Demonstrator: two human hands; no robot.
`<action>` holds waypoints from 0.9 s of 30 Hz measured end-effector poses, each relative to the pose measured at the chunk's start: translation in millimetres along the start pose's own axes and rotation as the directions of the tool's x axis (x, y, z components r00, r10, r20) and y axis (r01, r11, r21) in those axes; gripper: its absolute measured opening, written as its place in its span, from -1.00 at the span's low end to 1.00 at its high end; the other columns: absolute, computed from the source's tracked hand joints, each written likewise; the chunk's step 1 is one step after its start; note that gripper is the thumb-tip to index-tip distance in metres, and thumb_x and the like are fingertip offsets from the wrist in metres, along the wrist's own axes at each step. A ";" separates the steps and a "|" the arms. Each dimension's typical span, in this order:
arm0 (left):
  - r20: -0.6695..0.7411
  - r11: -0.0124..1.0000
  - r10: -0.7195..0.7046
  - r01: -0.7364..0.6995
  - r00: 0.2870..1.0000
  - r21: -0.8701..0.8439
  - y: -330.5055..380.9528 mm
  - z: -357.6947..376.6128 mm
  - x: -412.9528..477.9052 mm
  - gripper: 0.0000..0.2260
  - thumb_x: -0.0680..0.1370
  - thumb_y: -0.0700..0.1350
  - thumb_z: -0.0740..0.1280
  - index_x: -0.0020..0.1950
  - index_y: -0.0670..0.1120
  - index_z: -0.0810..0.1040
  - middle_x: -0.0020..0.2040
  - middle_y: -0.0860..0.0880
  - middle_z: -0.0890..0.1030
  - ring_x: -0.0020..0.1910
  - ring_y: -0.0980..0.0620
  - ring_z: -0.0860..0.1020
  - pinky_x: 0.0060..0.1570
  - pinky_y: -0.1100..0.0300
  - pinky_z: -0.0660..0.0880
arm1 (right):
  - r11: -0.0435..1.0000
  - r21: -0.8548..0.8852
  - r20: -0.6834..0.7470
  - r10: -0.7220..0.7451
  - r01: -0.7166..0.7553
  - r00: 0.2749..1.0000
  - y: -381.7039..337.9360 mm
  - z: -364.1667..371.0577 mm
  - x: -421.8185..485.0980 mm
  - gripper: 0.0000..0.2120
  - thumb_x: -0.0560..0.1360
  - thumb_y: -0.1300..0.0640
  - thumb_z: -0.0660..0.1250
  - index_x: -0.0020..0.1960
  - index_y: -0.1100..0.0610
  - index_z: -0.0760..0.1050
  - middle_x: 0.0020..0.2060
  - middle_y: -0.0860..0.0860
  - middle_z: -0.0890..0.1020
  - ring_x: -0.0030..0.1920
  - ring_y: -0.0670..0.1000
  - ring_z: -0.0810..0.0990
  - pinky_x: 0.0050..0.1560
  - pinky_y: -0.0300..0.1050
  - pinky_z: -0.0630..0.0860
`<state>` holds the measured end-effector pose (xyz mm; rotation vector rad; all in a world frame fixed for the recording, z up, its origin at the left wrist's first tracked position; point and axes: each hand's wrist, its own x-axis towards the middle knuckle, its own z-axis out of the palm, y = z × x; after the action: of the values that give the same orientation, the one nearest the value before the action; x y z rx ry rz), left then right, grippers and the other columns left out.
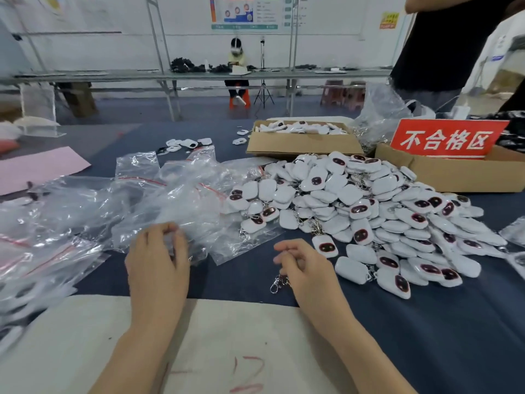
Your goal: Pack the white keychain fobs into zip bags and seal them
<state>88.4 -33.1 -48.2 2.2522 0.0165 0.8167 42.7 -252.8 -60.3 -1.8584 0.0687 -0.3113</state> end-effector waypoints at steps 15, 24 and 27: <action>0.204 0.937 0.345 -0.324 0.916 -0.131 24.4 19.0 -27.1 -0.74 0.61 -0.22 0.34 0.28 0.00 0.57 0.48 -0.07 0.36 0.42 0.09 0.35 0.29 -0.05 0.43 | 0.874 0.444 0.067 0.188 -0.198 0.980 0.1 -30.5 12.6 -0.74 0.56 0.24 0.40 0.23 0.08 0.57 -0.09 0.07 0.74 -0.08 0.06 0.73 0.11 0.08 0.64; 0.680 0.375 -0.076 0.653 0.730 -0.658 78.8 21.1 -58.6 -0.74 0.51 0.08 0.39 0.04 -0.05 0.73 0.03 -0.10 0.74 -0.01 -0.02 0.72 -0.07 0.24 0.61 | 0.682 0.716 -0.049 0.261 -0.148 0.964 -18.5 -16.4 -4.3 -0.71 0.47 0.33 0.43 0.12 0.15 0.44 -0.13 0.07 0.72 -0.13 0.10 0.73 -0.14 0.07 0.67; 0.652 0.431 -0.080 0.616 0.754 -0.660 84.6 17.6 -61.6 -0.81 0.62 -0.09 0.35 0.09 -0.16 0.70 0.02 -0.19 0.73 0.00 -0.14 0.71 -0.03 0.14 0.66 | 0.718 0.681 -0.069 0.258 -0.144 0.964 -21.9 -19.1 -18.8 -0.50 0.34 0.15 0.52 0.22 0.01 0.41 0.02 0.02 0.69 0.05 0.07 0.71 0.09 0.08 0.64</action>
<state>30.5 -121.4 -37.3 1.3114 -0.1281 -0.1354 17.5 -260.0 -37.7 -1.0811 0.2386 -0.2826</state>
